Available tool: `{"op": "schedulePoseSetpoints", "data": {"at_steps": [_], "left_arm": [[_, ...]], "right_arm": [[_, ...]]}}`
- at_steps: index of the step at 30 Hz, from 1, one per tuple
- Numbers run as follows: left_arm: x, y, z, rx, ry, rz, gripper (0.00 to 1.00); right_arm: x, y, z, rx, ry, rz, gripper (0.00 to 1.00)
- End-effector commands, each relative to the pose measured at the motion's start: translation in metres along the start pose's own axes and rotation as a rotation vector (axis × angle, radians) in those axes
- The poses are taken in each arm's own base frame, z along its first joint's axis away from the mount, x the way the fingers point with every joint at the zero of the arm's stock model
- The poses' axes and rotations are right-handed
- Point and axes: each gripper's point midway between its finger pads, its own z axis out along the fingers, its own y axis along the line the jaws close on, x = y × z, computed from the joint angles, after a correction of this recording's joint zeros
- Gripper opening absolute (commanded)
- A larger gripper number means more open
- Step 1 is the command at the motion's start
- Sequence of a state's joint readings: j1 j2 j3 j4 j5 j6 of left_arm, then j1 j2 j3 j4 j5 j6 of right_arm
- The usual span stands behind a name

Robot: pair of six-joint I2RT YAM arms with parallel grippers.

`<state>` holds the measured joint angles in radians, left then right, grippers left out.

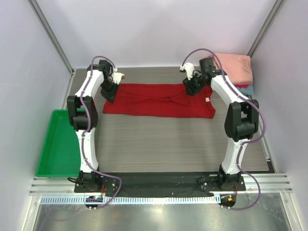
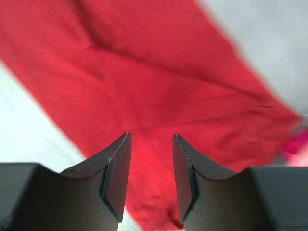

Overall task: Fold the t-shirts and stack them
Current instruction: Fold the tshirt

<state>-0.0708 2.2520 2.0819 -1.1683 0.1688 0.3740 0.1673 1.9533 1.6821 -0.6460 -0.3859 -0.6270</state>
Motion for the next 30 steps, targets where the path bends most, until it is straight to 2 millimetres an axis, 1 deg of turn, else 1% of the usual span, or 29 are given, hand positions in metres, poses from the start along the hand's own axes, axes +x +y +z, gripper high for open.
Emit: {"op": "schedulePoseSetpoints", "data": {"at_steps": [1, 5, 6, 10, 19, 22, 23, 24, 26, 28, 30], "left_arm": [[0.028, -0.016, 0.025, 0.088, 0.087, -0.036, 0.17], [0.039, -0.015, 0.038, 0.083, 0.125, -0.061, 0.16], [0.044, -0.016, 0.045, 0.087, 0.147, -0.072, 0.16], [0.051, -0.017, 0.055, 0.089, 0.174, -0.102, 0.15], [0.056, -0.016, 0.055, 0.078, 0.191, -0.095, 0.15], [0.059, -0.017, 0.056, 0.079, 0.198, -0.097, 0.15], [0.059, -0.017, 0.055, 0.079, 0.197, -0.096, 0.15], [0.060, -0.017, 0.056, 0.079, 0.198, -0.096, 0.15], [0.060, -0.017, 0.055, 0.078, 0.197, -0.094, 0.15], [0.060, -0.017, 0.055, 0.076, 0.198, -0.095, 0.15], [0.060, -0.016, 0.054, 0.073, 0.194, -0.093, 0.15]], "right_arm": [[0.017, 0.032, 0.015, -0.139, 0.051, 0.008, 0.45], [0.020, 0.032, 0.034, -0.158, 0.071, -0.006, 0.45], [0.021, 0.031, 0.038, -0.160, 0.075, -0.011, 0.45], [0.029, 0.033, 0.049, -0.186, 0.111, -0.024, 0.45], [0.042, 0.030, 0.065, -0.179, 0.153, -0.035, 0.45], [0.045, 0.029, 0.069, -0.169, 0.169, -0.037, 0.40], [0.046, 0.028, 0.070, -0.166, 0.172, -0.041, 0.34], [0.048, 0.028, 0.071, -0.167, 0.179, -0.042, 0.30], [0.048, 0.029, 0.070, -0.167, 0.179, -0.043, 0.24], [0.047, 0.030, 0.067, -0.170, 0.178, -0.044, 0.21], [0.046, 0.032, 0.066, -0.174, 0.176, -0.057, 0.14]]}}
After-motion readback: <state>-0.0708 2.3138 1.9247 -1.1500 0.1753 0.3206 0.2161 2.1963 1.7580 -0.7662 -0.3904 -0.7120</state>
